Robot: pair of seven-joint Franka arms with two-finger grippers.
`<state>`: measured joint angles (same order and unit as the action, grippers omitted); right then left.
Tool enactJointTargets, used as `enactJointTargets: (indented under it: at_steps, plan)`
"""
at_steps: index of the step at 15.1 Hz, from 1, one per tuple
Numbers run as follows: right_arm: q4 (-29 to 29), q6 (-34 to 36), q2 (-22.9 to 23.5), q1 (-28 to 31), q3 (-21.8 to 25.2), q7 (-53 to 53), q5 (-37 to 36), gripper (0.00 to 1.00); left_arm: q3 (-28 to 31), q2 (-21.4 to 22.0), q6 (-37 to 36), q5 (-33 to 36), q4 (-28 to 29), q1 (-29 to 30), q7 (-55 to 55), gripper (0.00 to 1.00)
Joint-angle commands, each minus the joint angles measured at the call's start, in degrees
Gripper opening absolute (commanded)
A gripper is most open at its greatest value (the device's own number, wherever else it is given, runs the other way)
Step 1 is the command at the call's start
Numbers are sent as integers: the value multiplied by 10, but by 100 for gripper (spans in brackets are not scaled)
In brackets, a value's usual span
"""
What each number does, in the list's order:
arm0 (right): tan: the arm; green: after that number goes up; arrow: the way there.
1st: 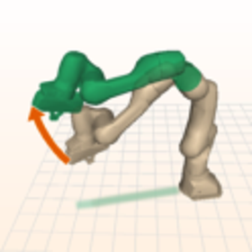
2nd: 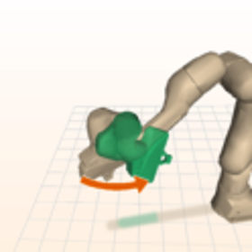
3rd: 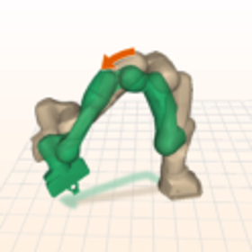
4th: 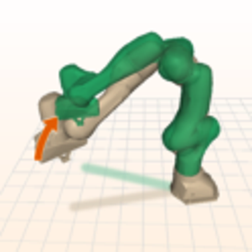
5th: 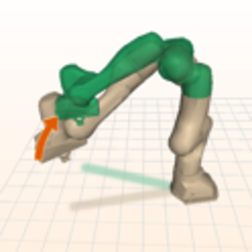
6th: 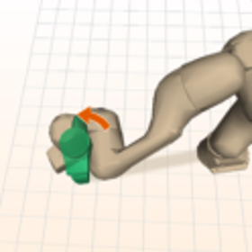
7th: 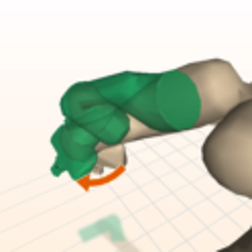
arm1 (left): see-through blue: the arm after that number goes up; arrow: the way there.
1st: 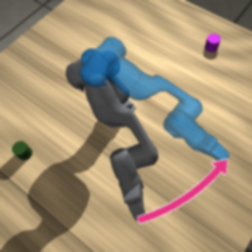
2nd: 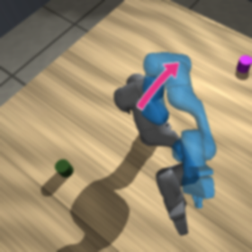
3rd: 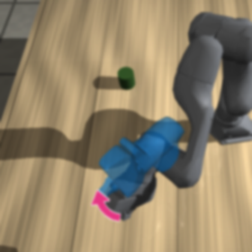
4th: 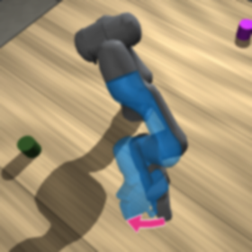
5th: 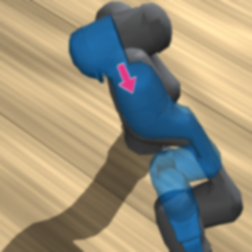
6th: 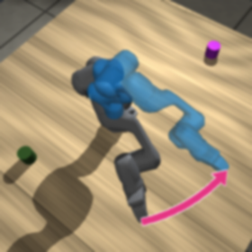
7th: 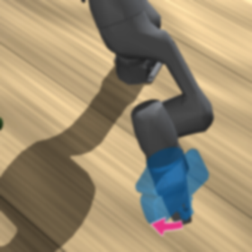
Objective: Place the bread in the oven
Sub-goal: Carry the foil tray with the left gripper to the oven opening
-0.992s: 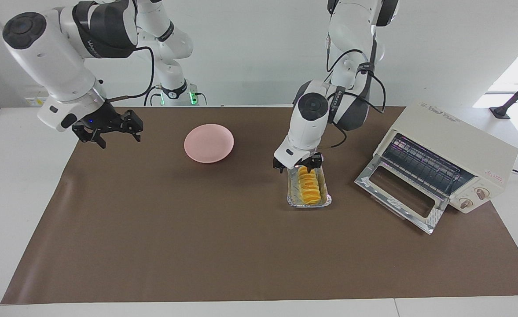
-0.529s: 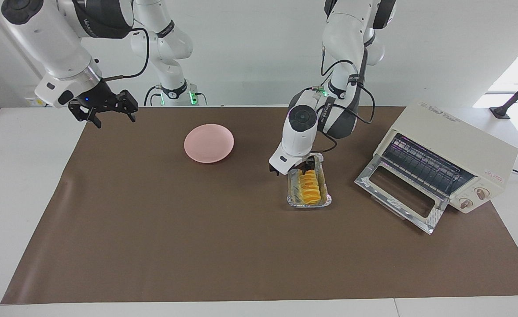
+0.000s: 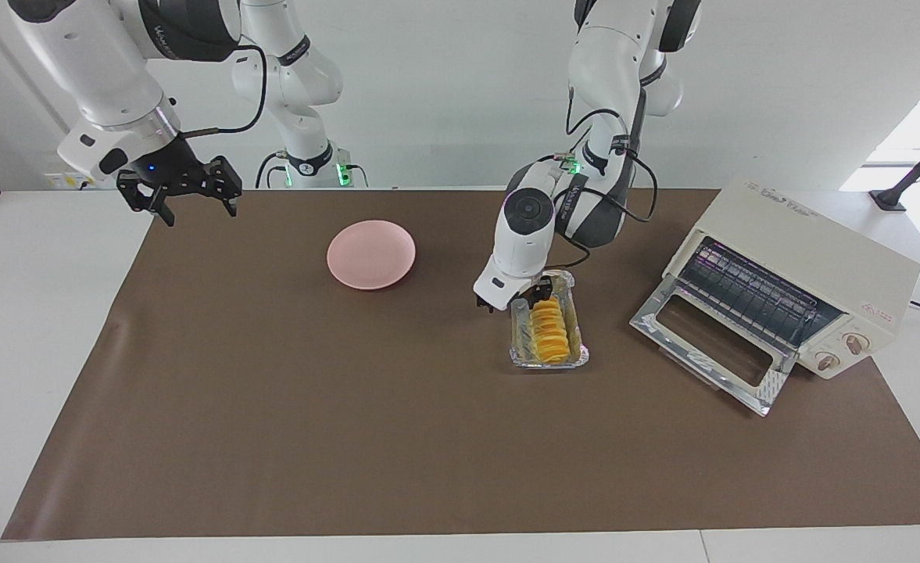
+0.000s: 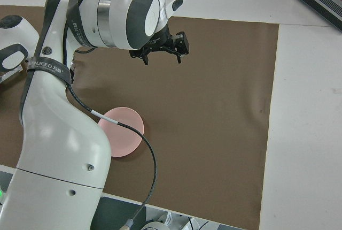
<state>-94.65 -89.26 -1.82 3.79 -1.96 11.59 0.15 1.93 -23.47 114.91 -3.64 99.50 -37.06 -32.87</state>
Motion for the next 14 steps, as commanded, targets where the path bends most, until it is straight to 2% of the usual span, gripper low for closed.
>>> enactJointTargets:
  at_steps: [1,2,8,9,10,11,14]
  plan:
    - [-6,-7,-4,-8,-1,-13,-13,100,-3,4,16,-4,20,-4,-12,68]
    - [-5,-8,-4,-8,-1,-18,-13,100,-3,4,16,-4,21,-4,-12,63]
    - [-5,-7,-4,-7,-1,-20,-9,100,-3,5,16,-4,25,-4,-13,60]
    - [-5,-7,-4,-6,-1,-20,-9,100,-3,5,16,-4,25,-4,-13,50]
    - [-5,-8,-3,-4,-1,-17,-6,100,-3,5,16,-4,25,-4,-13,33]
    - [-5,-7,-2,-2,-1,-16,-3,100,-3,5,15,-4,25,-3,-11,0]
    - [-5,-7,-2,-3,-1,-18,-3,100,-3,5,21,-4,26,1,18,0]
